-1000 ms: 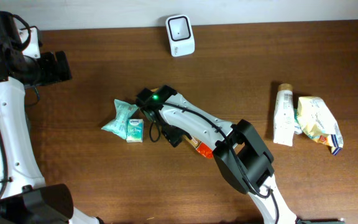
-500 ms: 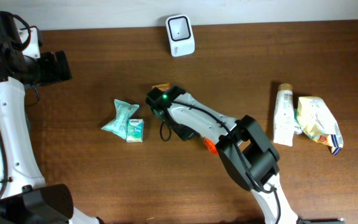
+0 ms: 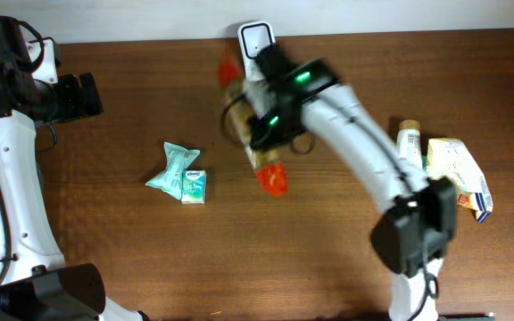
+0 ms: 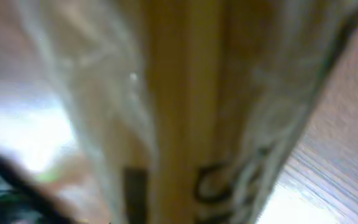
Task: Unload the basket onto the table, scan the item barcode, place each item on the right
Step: 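Lift the pasta package and hold it before the scanner, right gripper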
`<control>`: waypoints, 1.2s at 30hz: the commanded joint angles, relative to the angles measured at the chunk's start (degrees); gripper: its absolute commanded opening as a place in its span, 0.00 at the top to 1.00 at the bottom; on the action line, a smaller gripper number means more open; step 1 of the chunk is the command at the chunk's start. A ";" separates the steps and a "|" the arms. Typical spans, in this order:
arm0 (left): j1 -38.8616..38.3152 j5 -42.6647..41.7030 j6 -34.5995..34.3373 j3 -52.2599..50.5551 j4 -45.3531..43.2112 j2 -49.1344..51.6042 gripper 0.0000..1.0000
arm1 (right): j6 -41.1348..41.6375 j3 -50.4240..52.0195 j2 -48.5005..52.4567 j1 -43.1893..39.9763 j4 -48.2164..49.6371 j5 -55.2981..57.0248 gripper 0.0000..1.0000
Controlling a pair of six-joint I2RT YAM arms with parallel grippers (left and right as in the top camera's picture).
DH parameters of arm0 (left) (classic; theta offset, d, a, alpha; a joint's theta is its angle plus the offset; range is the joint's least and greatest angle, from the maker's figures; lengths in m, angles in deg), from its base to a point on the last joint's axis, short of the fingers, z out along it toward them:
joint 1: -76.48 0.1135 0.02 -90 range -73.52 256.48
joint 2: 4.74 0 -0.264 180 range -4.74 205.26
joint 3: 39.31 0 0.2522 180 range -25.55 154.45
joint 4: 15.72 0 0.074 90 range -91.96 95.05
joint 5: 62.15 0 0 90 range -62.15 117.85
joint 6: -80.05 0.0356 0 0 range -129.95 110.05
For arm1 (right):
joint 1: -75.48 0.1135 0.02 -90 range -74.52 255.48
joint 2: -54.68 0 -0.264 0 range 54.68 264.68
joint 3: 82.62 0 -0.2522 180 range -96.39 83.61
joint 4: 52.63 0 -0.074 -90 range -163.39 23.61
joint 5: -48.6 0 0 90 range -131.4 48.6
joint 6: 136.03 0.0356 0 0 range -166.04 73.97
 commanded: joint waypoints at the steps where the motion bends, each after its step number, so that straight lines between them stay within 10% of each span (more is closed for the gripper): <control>1: 0.15 -0.04 0.48 0.26 0.07 -0.26 0.01 | -6.43 -1.88 -2.95 -7.06 0.81 -29.79 0.96; 6: 0.15 -0.04 0.48 0.26 0.09 -0.26 0.01 | -9.22 -1.90 -3.06 -11.91 0.87 -45.70 0.96; 14: 0.15 -0.04 0.48 0.26 0.09 -0.26 0.01 | -8.68 -1.95 -7.26 -12.04 0.96 -38.40 0.96; 22: 0.13 -0.04 0.48 0.26 0.09 -0.26 0.01 | -7.67 -1.77 -7.89 -1.27 5.38 29.66 0.96; 27: 0.15 -0.04 0.48 0.26 0.09 -0.26 0.01 | -3.82 -1.66 1.36 2.67 27.52 73.35 0.96; 36: 0.13 -0.04 0.48 0.26 0.09 -0.26 0.01 | -29.49 -1.66 17.62 -1.66 70.64 79.93 0.96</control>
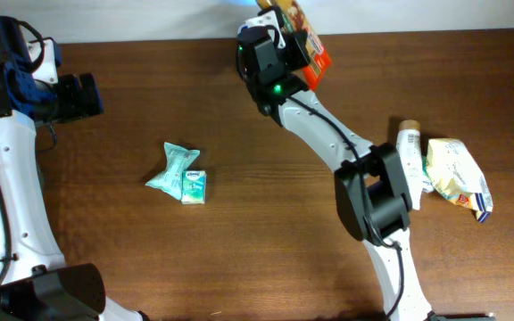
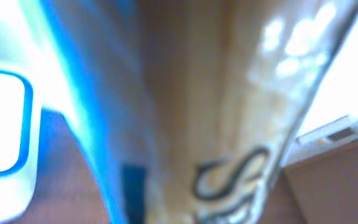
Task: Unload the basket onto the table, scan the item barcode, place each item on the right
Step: 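Lift the pasta package and hold it before the scanner, right gripper, then place the pasta package at the right table side and release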
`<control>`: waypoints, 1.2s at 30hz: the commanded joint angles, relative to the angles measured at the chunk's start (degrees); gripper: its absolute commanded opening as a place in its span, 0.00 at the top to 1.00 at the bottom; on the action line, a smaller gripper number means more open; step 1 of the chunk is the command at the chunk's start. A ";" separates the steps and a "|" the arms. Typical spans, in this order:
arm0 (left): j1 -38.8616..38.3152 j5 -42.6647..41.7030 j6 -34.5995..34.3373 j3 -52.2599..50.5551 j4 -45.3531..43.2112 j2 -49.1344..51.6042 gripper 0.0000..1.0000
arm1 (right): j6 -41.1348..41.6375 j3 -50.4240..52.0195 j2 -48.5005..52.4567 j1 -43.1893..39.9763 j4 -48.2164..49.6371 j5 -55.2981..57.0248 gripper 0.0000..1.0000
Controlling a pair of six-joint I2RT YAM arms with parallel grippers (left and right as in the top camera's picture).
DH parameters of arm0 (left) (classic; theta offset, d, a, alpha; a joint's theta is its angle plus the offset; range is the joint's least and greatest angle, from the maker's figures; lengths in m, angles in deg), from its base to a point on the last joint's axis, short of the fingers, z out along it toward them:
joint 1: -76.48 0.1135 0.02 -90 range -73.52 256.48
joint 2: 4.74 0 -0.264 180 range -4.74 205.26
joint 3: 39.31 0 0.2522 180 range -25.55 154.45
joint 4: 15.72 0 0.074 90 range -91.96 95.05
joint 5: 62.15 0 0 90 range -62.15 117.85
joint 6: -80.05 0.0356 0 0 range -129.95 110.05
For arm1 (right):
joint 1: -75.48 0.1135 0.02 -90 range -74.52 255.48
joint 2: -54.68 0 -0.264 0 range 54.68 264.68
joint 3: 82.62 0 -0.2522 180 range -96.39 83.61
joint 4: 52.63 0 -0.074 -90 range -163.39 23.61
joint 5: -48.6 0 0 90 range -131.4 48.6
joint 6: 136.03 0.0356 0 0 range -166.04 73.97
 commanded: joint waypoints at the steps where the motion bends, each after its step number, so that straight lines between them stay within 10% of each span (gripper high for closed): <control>1: 0.15 -0.02 0.48 0.26 0.11 -0.26 0.01 | -4.72 -2.29 1.49 -3.23 2.54 3.56 0.96; 10: 0.13 -0.02 0.48 0.26 0.11 -0.26 0.01 | -17.29 -2.29 8.07 -3.06 5.40 -2.86 0.96; 31: 0.13 -0.02 0.48 0.26 0.11 -0.26 0.01 | -17.31 -2.29 8.04 -1.40 4.70 0.68 0.96; 36: 0.13 -0.02 0.48 0.26 0.11 -0.26 0.01 | -2.82 -2.29 0.26 -1.53 -10.36 -4.66 0.96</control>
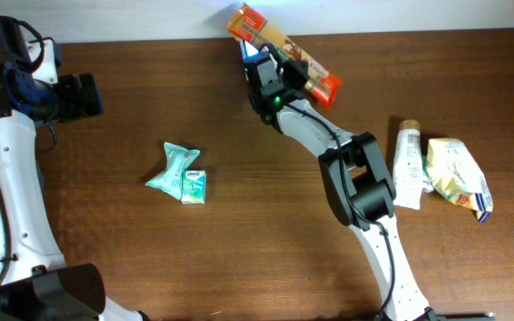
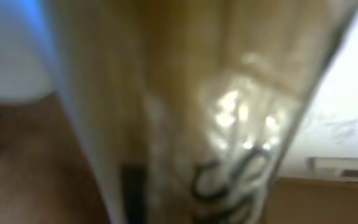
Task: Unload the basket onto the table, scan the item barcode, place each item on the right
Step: 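Place the pasta package at the right table side and release, then reach the right gripper to the small Kleenex pack and grasp it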
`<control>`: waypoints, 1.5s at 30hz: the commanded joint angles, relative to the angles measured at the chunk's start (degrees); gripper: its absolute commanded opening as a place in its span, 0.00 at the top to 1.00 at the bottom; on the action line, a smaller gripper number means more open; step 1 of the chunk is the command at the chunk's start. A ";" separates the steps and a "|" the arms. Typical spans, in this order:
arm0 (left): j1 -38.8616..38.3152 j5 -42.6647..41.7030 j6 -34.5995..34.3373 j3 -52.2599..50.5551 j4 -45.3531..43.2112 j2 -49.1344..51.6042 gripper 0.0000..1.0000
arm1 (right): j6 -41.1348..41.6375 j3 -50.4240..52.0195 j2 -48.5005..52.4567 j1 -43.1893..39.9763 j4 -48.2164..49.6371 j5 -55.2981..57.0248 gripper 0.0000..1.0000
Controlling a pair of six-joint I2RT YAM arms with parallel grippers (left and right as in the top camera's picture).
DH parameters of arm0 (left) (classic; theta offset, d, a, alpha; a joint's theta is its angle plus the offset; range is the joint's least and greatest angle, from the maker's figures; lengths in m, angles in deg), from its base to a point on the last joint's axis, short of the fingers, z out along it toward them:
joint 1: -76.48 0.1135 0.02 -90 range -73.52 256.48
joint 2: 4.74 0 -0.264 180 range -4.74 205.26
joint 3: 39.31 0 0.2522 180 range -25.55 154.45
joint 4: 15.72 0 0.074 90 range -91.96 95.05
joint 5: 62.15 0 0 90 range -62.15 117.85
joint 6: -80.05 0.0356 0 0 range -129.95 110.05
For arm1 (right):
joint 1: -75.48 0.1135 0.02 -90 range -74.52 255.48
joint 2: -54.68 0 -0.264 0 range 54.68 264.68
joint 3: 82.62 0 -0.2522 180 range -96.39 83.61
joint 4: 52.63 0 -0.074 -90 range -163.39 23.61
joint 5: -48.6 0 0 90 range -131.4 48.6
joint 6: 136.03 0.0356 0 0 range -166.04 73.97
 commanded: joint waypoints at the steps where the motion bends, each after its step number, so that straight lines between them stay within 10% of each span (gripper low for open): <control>1: 0.13 -0.07 0.48 0.26 0.09 -0.26 0.01 | 12.48 -2.16 -11.34 0.28 -6.54 -2.91 0.96; 9: 0.13 -0.07 0.46 0.26 0.09 -0.26 0.01 | 41.13 -2.19 -32.94 -0.87 -43.67 -35.10 0.96; 16: 0.13 -0.07 0.48 0.26 0.09 -0.26 0.01 | 43.15 1.20 -38.40 -11.74 -75.67 -58.47 0.96; 25: 0.15 -0.04 0.48 0.26 0.07 -0.26 0.01 | 40.48 33.99 -38.29 -27.63 -54.80 -57.61 0.96; 30: 0.13 -0.07 0.46 0.26 0.09 -0.26 0.01 | 37.92 33.35 -38.32 -30.49 -55.17 -57.86 0.37; 38: 0.13 -0.07 0.48 0.26 0.09 -0.26 0.01 | 33.00 13.44 -38.32 -27.96 -70.36 -74.10 0.35; 45: 0.13 -0.07 0.48 0.26 0.09 -0.26 0.01 | 45.38 13.42 -34.73 -6.19 -51.10 -81.37 0.36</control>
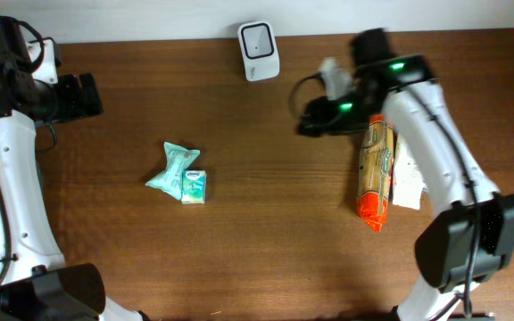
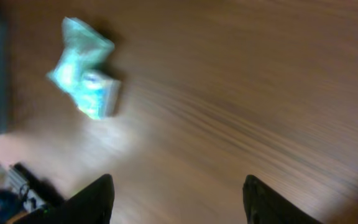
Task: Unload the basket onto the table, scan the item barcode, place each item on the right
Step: 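Reach the right gripper to the small Kleenex pack and grasp it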
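The white barcode scanner (image 1: 259,38) stands at the far edge of the table. A long tan noodle package with orange ends (image 1: 375,174) lies flat on the right side, beside a white tube (image 1: 409,185). My right gripper (image 1: 307,123) hovers left of the package's top end, open and empty. In the blurred right wrist view its gripper (image 2: 178,179) has its dark fingertips (image 2: 102,193) wide apart over bare wood. My left gripper (image 1: 80,94) rests at the far left; its jaws cannot be made out.
Two teal packets (image 1: 179,173) lie left of centre and appear in the right wrist view as teal packets (image 2: 84,87). The right arm (image 1: 435,152) spans the right side over the items there. The left arm's white body (image 1: 7,178) lines the left edge.
The right gripper, which held the noodle package up by the scanner, has let it go. The package now lies on the right beside the tube, and the gripper stands open to its left.
My right gripper first held the noodle package just in front of the scanner. Then it held it over the scanner under blue light, and still held it there at an angle. Now the package lies on the right and the gripper is empty.
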`<control>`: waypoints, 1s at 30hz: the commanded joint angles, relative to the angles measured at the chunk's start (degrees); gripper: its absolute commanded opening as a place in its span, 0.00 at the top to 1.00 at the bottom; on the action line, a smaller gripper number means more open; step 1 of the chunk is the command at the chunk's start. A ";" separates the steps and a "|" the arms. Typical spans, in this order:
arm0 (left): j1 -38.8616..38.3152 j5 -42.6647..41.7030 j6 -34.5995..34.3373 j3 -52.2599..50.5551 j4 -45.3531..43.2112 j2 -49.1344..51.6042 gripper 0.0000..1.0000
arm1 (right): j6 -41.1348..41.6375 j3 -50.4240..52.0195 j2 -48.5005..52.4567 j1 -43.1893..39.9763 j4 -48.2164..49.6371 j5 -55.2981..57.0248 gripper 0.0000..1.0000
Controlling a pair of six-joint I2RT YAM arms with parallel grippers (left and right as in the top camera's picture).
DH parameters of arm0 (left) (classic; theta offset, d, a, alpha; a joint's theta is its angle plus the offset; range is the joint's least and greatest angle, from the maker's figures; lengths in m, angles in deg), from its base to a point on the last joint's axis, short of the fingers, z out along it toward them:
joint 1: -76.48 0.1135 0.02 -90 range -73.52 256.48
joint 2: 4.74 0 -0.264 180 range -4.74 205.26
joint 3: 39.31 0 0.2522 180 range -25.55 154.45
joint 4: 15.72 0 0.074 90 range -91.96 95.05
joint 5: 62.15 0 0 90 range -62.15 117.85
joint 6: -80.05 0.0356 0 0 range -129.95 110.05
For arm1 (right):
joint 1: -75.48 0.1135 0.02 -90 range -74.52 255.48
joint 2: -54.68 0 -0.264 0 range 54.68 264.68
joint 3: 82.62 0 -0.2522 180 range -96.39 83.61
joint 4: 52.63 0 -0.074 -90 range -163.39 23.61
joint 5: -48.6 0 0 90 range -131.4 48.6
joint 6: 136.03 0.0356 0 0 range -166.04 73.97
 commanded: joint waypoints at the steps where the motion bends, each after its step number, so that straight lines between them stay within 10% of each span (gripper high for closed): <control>1: 0.15 -0.04 0.48 0.26 0.13 -0.26 0.01 | 10.62 -0.20 4.28 9.31 5.81 -1.03 0.36; 11: 0.13 -0.04 0.46 0.26 0.13 -0.26 0.01 | 27.15 -0.20 17.44 28.83 16.50 9.49 0.46; 30: 0.13 -0.04 0.48 0.26 0.13 -0.26 0.01 | 30.36 -0.17 23.45 33.77 23.02 14.12 0.80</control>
